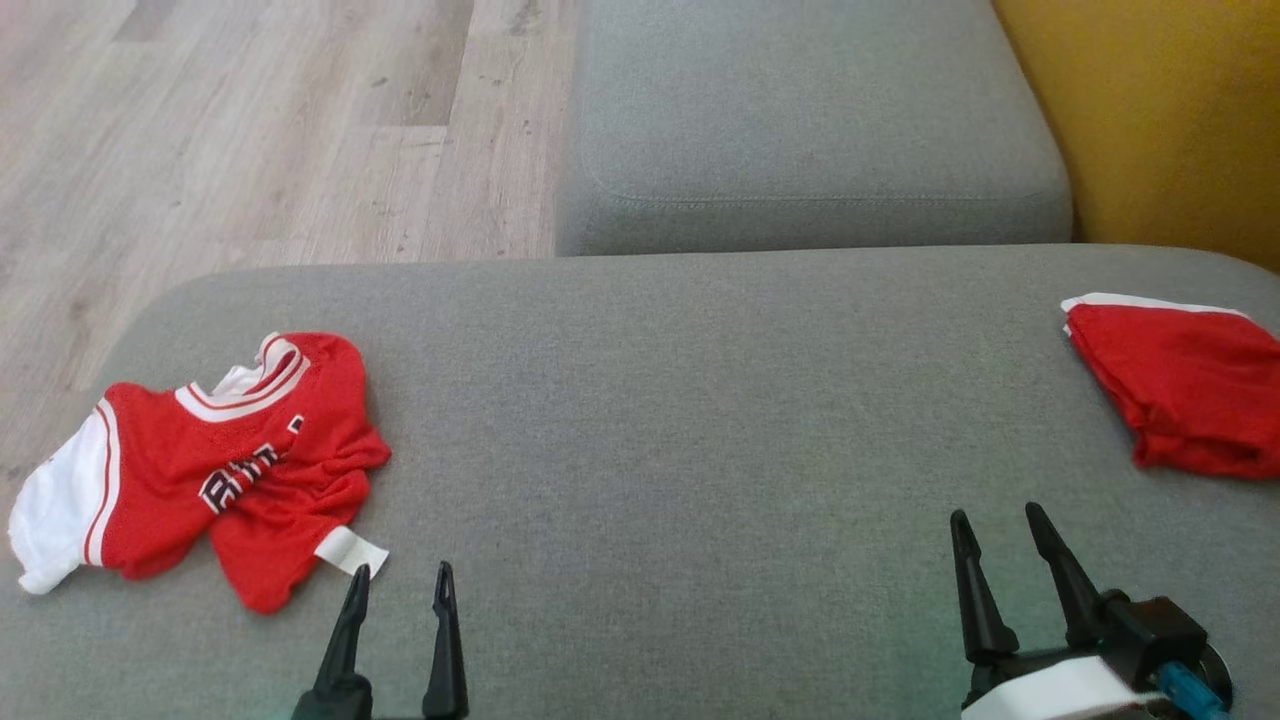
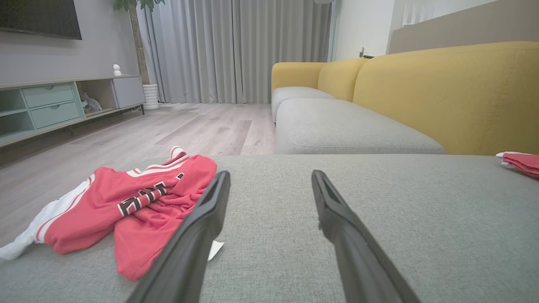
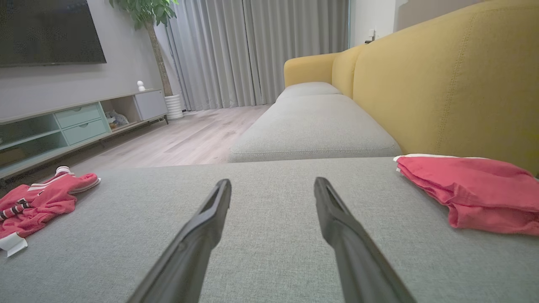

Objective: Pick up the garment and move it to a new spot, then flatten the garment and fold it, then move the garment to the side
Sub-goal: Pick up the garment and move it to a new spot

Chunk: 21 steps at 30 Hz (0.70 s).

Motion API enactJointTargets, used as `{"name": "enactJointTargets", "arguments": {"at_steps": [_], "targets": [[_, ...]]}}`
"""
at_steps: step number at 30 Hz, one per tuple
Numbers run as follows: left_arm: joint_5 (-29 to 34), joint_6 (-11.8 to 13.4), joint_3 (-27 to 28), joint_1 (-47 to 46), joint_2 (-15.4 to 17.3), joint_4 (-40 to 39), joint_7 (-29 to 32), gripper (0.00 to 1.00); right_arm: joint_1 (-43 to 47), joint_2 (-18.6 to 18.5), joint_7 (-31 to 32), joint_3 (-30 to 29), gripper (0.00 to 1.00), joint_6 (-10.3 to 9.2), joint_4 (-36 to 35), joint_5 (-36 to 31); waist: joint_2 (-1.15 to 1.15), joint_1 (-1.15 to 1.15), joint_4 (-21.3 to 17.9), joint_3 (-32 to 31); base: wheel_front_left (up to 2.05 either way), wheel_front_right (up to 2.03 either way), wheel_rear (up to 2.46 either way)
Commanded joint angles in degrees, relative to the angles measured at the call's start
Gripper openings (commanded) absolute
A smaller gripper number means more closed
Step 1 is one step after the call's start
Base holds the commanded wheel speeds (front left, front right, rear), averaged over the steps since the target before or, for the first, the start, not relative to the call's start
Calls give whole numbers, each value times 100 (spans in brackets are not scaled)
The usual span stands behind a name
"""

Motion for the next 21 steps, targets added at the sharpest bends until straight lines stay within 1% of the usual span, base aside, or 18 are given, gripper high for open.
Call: {"name": "enactJointTargets", "arguments": {"at_steps": [1, 14, 21], "targets": [[63, 13, 232, -187, -7, -187, -29, 100, -204, -28, -77, 137, 100, -4, -221, -35, 0, 1, -19, -25, 0, 0, 0], [151, -44, 255, -138, -7, -146, -29, 100, -93, -18, -77, 100, 100, -4, -299, -91, 0, 1, -42, -79, 0, 0, 0], [172, -1, 312, -149, -7, -148, -29, 100, -47, -18, -77, 48, 100, -4, -300, -26, 0, 1, -52, -95, 0, 0, 0]]}}
